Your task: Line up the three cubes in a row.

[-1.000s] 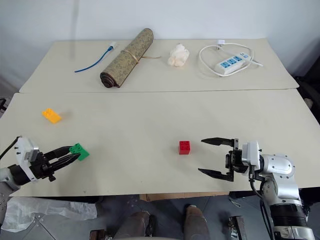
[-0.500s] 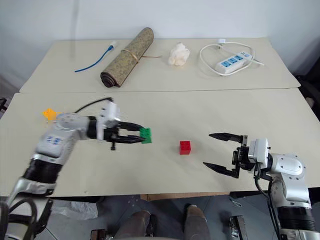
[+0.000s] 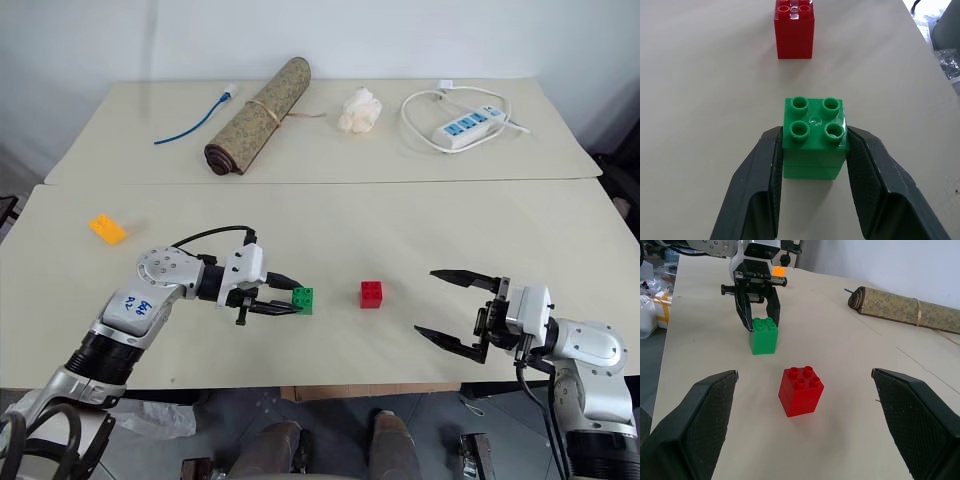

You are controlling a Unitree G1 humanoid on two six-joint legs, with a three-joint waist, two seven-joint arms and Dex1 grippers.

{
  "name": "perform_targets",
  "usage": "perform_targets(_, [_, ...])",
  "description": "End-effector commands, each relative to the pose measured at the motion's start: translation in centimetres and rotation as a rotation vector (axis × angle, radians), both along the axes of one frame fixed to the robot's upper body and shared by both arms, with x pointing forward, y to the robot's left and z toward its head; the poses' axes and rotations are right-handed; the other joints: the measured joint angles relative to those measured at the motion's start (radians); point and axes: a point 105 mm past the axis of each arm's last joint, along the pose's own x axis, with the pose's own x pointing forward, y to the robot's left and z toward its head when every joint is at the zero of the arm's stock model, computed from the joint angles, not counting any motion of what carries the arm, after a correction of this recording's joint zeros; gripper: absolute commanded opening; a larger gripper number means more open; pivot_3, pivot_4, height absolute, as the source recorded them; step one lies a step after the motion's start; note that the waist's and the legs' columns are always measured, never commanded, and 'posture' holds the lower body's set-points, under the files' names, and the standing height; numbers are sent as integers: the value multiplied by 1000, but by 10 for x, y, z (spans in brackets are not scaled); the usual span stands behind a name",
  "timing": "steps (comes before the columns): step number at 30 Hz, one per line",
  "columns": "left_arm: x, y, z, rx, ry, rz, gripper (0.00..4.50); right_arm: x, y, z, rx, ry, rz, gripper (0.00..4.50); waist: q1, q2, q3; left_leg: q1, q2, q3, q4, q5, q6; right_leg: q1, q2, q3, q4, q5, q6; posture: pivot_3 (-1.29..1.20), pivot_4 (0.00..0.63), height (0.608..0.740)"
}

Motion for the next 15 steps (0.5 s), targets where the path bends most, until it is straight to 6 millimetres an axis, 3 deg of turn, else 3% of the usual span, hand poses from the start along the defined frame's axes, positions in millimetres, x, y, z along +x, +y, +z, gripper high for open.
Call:
perform_targets(1, [6,0,-9,-31,56,49,1813,-1,2,8,-6,-46,7,4500,0,0,0,0,0,0,0,0,0,0,0,0,0,0,0,0,150,740])
perform_targets(6, [13,1,-2,-66,-13,57,3348,-1,4,7,0,-29,26,4500,2,-1,1,-1,-1,0,0,0,1,0,1,-1,1,0,0,0,150,740])
perform_targets(10, [9,24,20,-173,-65,72,4485,0,8,6,12,-5,52,4500,-1,-1,1,-1,-1,-1,0,0,0,0,0,-1,0,0,0,0,150,740])
perform_targets(15, [-9,73,50,-311,-173,157,4485,5,16,11,40,14,97,4500,-15,0,2,-1,1,-1,0,0,-1,-1,0,-1,0,0,0,0,150,740])
